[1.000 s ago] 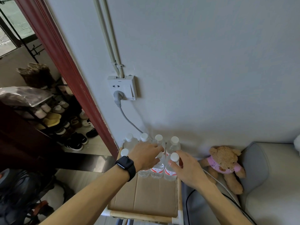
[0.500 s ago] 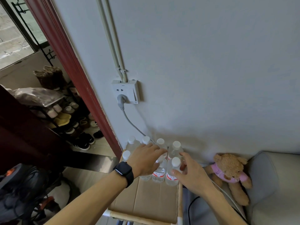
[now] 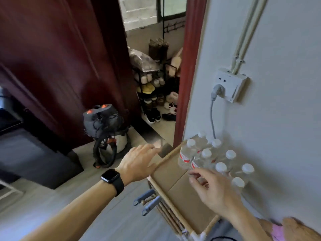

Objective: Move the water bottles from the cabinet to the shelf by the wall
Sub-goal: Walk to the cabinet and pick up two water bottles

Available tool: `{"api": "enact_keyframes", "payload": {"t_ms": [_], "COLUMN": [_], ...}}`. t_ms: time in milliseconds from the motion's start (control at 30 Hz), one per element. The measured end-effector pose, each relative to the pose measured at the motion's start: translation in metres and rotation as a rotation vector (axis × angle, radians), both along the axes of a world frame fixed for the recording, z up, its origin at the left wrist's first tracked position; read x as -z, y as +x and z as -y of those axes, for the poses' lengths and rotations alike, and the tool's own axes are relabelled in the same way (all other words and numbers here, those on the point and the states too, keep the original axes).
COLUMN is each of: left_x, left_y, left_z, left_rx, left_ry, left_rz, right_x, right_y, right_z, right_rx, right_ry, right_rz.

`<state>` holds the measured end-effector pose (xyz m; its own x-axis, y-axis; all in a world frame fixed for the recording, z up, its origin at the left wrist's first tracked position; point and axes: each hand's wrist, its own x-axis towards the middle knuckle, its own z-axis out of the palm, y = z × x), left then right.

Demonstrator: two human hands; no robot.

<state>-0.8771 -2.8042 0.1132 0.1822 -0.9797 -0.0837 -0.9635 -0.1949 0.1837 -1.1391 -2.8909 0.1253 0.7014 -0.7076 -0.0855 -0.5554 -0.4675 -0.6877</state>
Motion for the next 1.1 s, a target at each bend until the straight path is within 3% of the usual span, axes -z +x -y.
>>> {"api": "enact_keyframes", "payload": {"t_ms": [100,267,500,667,867,1100], "left_x": [0.002,-0.012,-0.083,-0.125,-0.167,-0.19], "left_y": [0.046,0.124,0.201,0.209,0.206,0.238], "left_z": [-0.074,-0.25,-0.579,-0.776,-0.922,-1.04], "left_rx": [-0.203,-0.6,-1.189,-1.502,-1.765,-1.982], "left_ry": [0.055,0.013,-0.055,-0.042,-0.036,0.066], "left_rz": [0.004,0.074,0.315,0.433,0.517,0.592], "right_x": [-0.013,-0.043,-0.109,-0.141,-0.18,-0.213], "right_y": [0.081,0.24,0.434,0.521,0.597,0.692], "right_z": [-0.014,-0.1,-0.35,-0.527,-0.701,-0.87], "right_rx": [-0.29,-0.595,-1.023,-1.224,-1.463,-1.628], "right_ry": [-0.109,-0.306,-0.399,-0.395,-0.418,-0.441], "right_rz": [-0.07,0.06,0.261,0.321,0.379,0.585]}}
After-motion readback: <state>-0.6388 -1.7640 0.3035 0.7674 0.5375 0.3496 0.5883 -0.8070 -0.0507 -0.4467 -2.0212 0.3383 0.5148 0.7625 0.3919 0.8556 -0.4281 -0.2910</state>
